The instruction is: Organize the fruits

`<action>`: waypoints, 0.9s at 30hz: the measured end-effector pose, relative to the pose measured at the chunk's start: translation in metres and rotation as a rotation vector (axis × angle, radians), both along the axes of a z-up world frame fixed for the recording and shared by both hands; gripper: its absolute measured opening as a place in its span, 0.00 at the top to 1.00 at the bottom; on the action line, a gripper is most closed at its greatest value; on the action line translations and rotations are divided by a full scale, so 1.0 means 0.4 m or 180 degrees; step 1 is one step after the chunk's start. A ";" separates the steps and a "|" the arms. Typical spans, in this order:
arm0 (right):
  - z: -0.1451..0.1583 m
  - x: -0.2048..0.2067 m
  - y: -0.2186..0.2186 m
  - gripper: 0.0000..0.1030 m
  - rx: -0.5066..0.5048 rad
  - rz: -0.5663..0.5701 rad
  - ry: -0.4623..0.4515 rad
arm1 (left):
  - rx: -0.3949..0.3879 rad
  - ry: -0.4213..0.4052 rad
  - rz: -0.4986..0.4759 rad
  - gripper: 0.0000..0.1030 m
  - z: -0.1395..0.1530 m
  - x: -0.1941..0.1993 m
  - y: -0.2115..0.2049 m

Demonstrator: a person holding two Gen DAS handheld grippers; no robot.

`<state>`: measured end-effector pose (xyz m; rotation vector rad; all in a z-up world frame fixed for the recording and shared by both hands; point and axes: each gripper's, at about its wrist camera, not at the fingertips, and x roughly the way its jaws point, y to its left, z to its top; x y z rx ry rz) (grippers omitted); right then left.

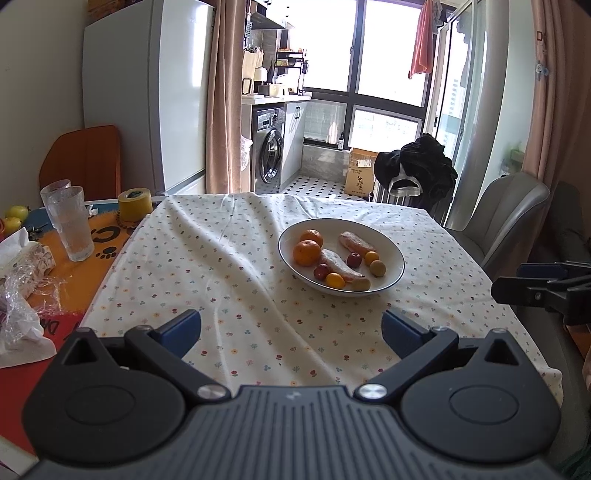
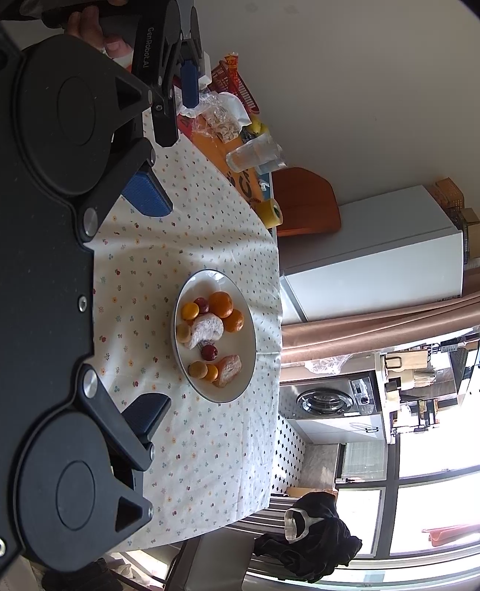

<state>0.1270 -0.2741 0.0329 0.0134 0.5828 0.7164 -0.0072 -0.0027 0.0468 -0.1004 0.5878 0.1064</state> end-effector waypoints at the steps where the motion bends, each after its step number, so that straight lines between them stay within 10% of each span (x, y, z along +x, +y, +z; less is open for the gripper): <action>1: -0.001 0.001 0.000 0.00 0.0000 0.0001 0.0003 | -0.0003 -0.0002 -0.0007 0.00 0.001 0.000 -0.001; 27: 0.000 0.001 0.003 0.00 0.0010 0.0015 0.0016 | -0.0005 0.0061 -0.0040 0.00 -0.005 0.001 -0.003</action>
